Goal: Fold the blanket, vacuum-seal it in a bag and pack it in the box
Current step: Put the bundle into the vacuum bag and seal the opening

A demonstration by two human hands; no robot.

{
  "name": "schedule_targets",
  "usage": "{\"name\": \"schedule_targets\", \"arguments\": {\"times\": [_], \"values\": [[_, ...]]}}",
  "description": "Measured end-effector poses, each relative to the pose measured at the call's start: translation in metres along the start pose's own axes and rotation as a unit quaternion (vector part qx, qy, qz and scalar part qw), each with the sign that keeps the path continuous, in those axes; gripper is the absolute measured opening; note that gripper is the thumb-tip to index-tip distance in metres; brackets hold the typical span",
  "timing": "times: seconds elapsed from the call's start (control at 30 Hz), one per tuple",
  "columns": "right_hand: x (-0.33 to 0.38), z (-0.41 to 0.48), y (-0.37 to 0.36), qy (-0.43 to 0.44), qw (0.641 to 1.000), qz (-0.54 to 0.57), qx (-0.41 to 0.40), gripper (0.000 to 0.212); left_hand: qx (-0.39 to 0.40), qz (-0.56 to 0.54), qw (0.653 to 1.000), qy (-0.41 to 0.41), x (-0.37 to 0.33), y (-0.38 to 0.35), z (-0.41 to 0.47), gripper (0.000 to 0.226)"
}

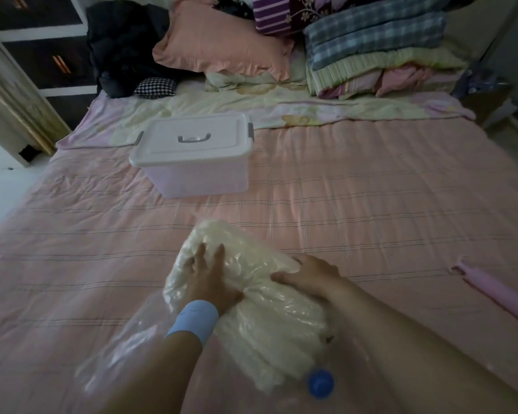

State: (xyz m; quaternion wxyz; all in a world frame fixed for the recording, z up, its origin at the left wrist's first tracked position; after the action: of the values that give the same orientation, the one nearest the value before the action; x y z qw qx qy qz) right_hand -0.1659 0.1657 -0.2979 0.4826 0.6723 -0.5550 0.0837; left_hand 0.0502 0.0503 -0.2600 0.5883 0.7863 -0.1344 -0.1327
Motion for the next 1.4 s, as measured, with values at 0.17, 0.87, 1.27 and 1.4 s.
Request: {"name": "schedule_targets", "arguments": {"times": [0.17, 0.87, 1.27, 1.4], "values": [[-0.08, -0.014, 0.074, -0.059, 0.973, 0.169, -0.143, 0.074, -0.02, -0.042, 0.984, -0.172, -0.111, 0.008, 0.035, 0.105], [-0.119, -0.04, 0.09, 0.238, 0.927, -0.073, -0.28, 0.1, 0.058, -0.133, 0.957, -0.25, -0.256, -0.042, 0.083, 0.106], [-0.111, 0.051, 0.128, 0.204, 0.891, -0.148, -0.378, 0.101, -0.015, -0.132, 0.963, -0.233, -0.292, -0.042, 0.169, 0.099], [-0.117, 0.066, 0.133, 0.176, 0.912, -0.142, -0.342, 0.099, -0.061, -0.135, 0.969, -0.197, -0.276, -0.037, 0.171, 0.092]]}}
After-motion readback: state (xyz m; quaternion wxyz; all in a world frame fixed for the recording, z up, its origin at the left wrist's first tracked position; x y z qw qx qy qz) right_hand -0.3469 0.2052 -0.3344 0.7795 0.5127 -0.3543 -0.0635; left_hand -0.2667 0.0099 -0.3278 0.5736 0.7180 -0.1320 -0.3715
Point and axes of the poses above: each hand's wrist, its own z-axis towards the middle knuckle, its own y-axis out of the back of the hand, x = y × z, the point moved 9 cm from there along z, towards the middle knuckle, and after that the axes turned 14 degrees about z, right-handed, at the moved point
